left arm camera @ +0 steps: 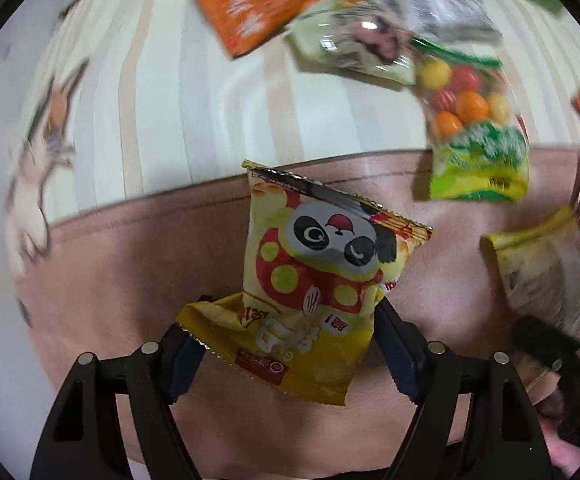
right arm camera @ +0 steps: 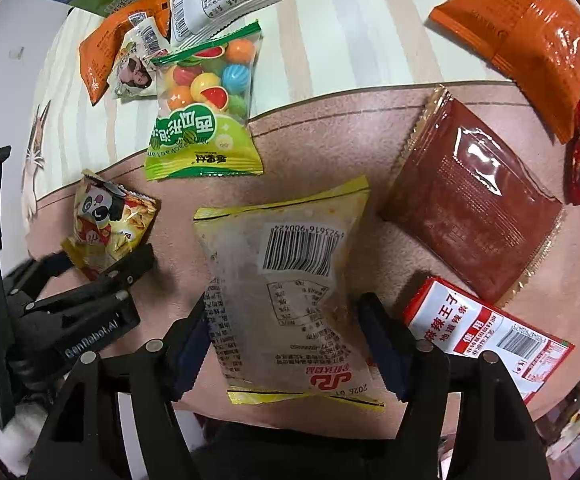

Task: Organize snacks
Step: 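Grasp the panda-print yellow bag with the left tool while the right tool grasps the clear-yellow bag, then carry the panda bag and clear-yellow bag over the box with both tools, then open both tools to drop the bags into the box and withdraw, then grasp a white wafer pack with the left tool while the right tool grasps an orange chip bag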

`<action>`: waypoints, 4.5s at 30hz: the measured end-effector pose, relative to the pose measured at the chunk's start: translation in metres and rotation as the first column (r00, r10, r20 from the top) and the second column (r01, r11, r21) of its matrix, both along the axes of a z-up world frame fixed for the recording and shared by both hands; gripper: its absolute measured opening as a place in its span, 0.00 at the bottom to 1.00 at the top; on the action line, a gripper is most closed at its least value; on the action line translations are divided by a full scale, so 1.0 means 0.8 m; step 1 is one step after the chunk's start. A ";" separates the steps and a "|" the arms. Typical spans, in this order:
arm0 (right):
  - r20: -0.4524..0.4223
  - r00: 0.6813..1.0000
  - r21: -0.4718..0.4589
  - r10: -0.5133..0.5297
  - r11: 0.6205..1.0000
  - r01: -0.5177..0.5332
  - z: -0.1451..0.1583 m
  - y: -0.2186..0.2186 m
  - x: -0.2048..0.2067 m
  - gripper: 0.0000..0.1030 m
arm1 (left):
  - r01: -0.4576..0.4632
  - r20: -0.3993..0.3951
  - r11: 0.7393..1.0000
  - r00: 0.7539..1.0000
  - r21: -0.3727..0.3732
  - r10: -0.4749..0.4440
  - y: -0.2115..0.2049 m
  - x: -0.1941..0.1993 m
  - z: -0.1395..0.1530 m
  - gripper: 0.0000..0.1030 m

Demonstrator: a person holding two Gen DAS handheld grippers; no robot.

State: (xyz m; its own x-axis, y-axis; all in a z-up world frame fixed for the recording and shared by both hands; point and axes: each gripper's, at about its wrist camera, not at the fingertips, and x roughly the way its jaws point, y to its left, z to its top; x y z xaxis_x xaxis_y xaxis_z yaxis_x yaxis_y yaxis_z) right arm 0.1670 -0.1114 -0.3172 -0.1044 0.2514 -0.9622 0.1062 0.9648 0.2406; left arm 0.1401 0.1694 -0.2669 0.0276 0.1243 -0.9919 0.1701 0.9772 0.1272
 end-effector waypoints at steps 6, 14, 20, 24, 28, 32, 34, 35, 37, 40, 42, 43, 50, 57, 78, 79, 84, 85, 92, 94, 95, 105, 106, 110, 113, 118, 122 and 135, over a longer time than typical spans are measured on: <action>0.002 1.000 0.000 0.027 1.000 -0.027 0.001 0.027 -0.008 0.72 | 0.077 0.039 0.997 0.996 -0.017 -0.076 -0.012 -0.013 0.046 0.74; -0.007 1.000 0.031 0.022 0.999 -0.022 -0.003 0.015 -0.010 0.72 | 0.157 -0.017 0.988 0.988 0.009 -0.157 -0.048 0.044 0.062 0.74; 0.011 0.999 0.019 0.046 0.999 -0.046 -0.005 0.020 -0.013 0.64 | 0.221 -0.006 0.975 0.975 0.037 -0.221 -0.086 0.064 0.045 0.73; 0.041 0.997 0.023 0.058 0.998 -0.059 -0.002 0.016 -0.016 0.60 | 0.198 0.033 0.980 0.979 0.029 -0.199 -0.092 0.022 0.029 0.61; 0.053 0.998 0.054 0.045 0.997 -0.047 0.002 0.007 -0.023 0.54 | 0.114 0.048 0.993 0.992 -0.023 -0.113 -0.061 -0.005 0.031 0.54; 0.059 0.998 0.100 0.034 0.994 -0.040 0.011 -0.001 -0.023 0.51 | -0.041 0.013 0.989 0.999 -0.144 0.043 -0.022 -0.015 0.036 0.46; 0.076 0.997 0.121 0.030 0.992 -0.039 0.022 -0.002 -0.020 0.50 | -0.110 -0.012 0.974 0.994 -0.196 0.110 -0.006 -0.018 0.040 0.45; 0.081 0.996 0.130 0.027 0.991 -0.037 0.029 -0.002 -0.019 0.50 | -0.139 -0.018 0.968 0.990 -0.209 0.138 0.000 -0.020 0.043 0.45; 0.097 0.995 0.150 0.022 0.988 -0.037 0.040 -0.003 -0.013 0.50 | -0.184 -0.016 0.955 0.983 -0.234 0.185 0.013 -0.023 0.051 0.44; 0.118 0.993 0.182 0.007 0.983 -0.029 0.057 -0.006 0.000 0.50 | -0.218 -0.024 0.935 0.975 -0.279 0.220 0.043 -0.019 0.061 0.33; 0.138 0.990 0.192 0.007 0.981 -0.034 0.071 -0.010 0.009 0.50 | -0.216 -0.008 0.933 0.975 -0.288 0.223 0.055 -0.022 0.074 0.33; 0.146 0.989 0.190 0.013 0.981 -0.041 0.076 -0.010 0.013 0.50 | -0.198 0.001 0.941 0.978 -0.275 0.206 0.054 -0.020 0.080 0.33; 0.132 0.991 0.189 0.002 0.982 -0.027 0.067 -0.022 0.037 0.50 | -0.117 -0.126 0.977 0.988 -0.180 0.095 0.034 0.001 0.028 0.49; 0.101 0.995 0.186 -0.019 0.983 0.000 0.045 -0.025 0.044 0.50 | -0.068 -0.020 0.989 0.998 -0.132 0.066 0.026 -0.016 0.049 0.37; 0.434 0.898 0.233 -0.069 0.972 -0.038 0.259 -0.069 0.234 0.50 | -0.133 0.198 0.890 0.951 -0.436 0.239 0.029 0.205 0.330 0.37; 0.436 0.898 0.220 -0.064 0.975 -0.037 0.258 -0.066 0.252 0.50 | -0.155 0.164 0.884 0.955 -0.441 0.249 0.029 0.231 0.310 0.37; 0.387 0.921 0.173 -0.055 0.985 -0.014 0.225 -0.047 0.330 0.50 | -0.232 0.032 0.890 0.964 -0.392 0.265 0.019 0.314 0.245 0.37; 0.375 0.926 0.162 -0.051 0.987 -0.011 0.219 -0.044 0.342 0.50 | -0.243 0.014 0.892 0.963 -0.382 0.268 0.017 0.320 0.236 0.37; 0.246 0.968 0.155 -0.042 0.988 0.004 0.154 -0.026 0.386 0.54 | -0.275 -0.124 0.900 0.961 -0.338 0.248 0.013 0.359 0.158 0.38; 0.192 0.981 0.115 -0.019 0.993 -0.003 0.133 -0.024 0.392 0.71 | -0.295 -0.141 0.901 0.955 -0.319 0.262 0.018 0.370 0.136 0.39; 0.189 0.982 0.097 -0.007 0.995 -0.012 0.129 -0.024 0.392 0.84 | -0.295 -0.132 0.903 0.955 -0.311 0.266 0.021 0.371 0.131 0.45; 0.177 0.983 0.006 0.054 0.998 -0.056 0.122 -0.034 0.395 0.96 | -0.276 -0.095 0.905 0.961 -0.324 0.259 0.018 0.361 0.142 0.86; 0.185 0.981 -0.004 0.055 0.998 -0.055 0.126 -0.035 0.395 0.96 | -0.271 -0.083 0.906 0.962 -0.326 0.258 0.016 0.361 0.144 0.86; 0.253 0.966 -0.035 0.058 0.998 -0.051 0.154 -0.040 0.387 0.96 | -0.214 0.050 0.921 0.969 -0.326 0.243 0.007 0.348 0.189 0.86; 0.323 0.944 -0.068 0.060 0.997 -0.041 0.182 -0.045 0.373 0.97 | -0.176 0.171 0.931 0.956 -0.320 0.239 0.002 0.332 0.225 0.86; 0.428 0.902 -0.076 0.048 0.997 -0.017 0.230 -0.060 0.339 0.97 | -0.135 0.280 0.935 0.932 -0.327 0.232 -0.006 0.292 0.274 0.86; 0.480 0.877 -0.051 0.021 0.999 0.004 0.259 -0.077 0.301 0.98 | -0.117 0.348 0.938 0.907 -0.326 0.235 -0.014 0.254 0.302 0.86; 0.332 0.901 0.097 -0.279 0.960 0.261 0.198 -0.203 0.162 0.98 | -0.153 0.333 0.948 0.911 -0.278 0.244 -0.051 0.139 0.244 0.86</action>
State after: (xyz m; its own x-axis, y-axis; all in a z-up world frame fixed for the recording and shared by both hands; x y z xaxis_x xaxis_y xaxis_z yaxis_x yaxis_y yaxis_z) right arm 0.2969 -0.2740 -0.1587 0.3048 0.2713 -0.9129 0.2643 0.8968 0.3548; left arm 0.2517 0.1287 -0.0718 0.3865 -0.0756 -0.9192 -0.0433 0.9941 -0.1000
